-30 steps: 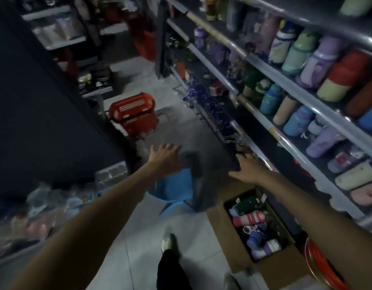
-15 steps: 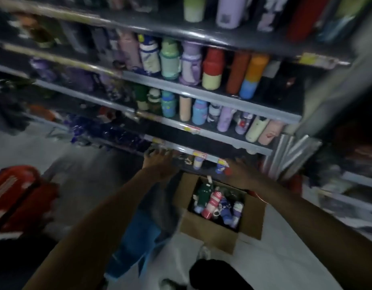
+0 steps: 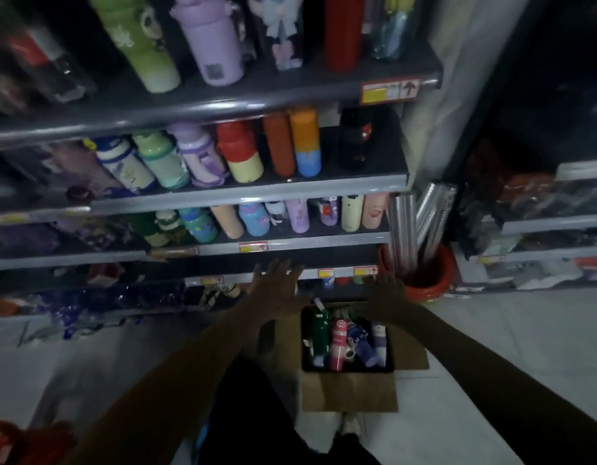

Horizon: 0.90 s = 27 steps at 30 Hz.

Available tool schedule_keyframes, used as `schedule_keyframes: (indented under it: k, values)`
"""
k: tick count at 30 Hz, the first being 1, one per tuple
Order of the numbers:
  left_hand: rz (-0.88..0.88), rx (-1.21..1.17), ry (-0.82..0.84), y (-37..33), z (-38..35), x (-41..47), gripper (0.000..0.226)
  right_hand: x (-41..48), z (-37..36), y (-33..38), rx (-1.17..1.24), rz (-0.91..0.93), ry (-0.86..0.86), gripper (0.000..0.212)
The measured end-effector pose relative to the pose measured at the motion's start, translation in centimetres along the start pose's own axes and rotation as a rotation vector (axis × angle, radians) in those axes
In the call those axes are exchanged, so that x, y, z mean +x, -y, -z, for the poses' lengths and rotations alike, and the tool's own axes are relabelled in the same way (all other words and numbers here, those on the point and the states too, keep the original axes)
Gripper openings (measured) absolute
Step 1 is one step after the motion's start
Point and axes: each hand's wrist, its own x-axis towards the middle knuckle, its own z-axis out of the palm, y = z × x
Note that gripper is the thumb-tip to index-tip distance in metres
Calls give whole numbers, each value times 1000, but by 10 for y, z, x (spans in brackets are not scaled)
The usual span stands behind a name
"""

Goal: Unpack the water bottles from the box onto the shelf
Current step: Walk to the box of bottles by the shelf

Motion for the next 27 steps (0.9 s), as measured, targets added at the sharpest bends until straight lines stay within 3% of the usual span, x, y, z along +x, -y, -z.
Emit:
schedule_keyframes:
  k: [3,6,11,14,16,19,23,27]
  values:
    - [-139,69,-55,-10,3,23,80,4,-8,-7,129,-46,-59,115]
    - [-247,68,-38,-21,0,52,83,14,-27,-20,220,-109,-193,121]
    - [-372,80,122,-27,-16,84,87,11,-35,-16,318,-292,-186,119]
    - [-485,91,191,-15,-32,107,93,20,-48,-2,371,-432,-197,105]
    - [-563,107,284,-1,-49,126,88,31,-73,13,385,-528,-204,96]
    - [-674,89,360,22,-82,162,84,45,-120,44,471,-707,-289,99]
    - [-734,197,435,56,-141,186,87,63,-172,88,552,-799,-100,98]
    - [-708,238,529,98,-185,177,88,84,-209,131,647,-817,-31,89]
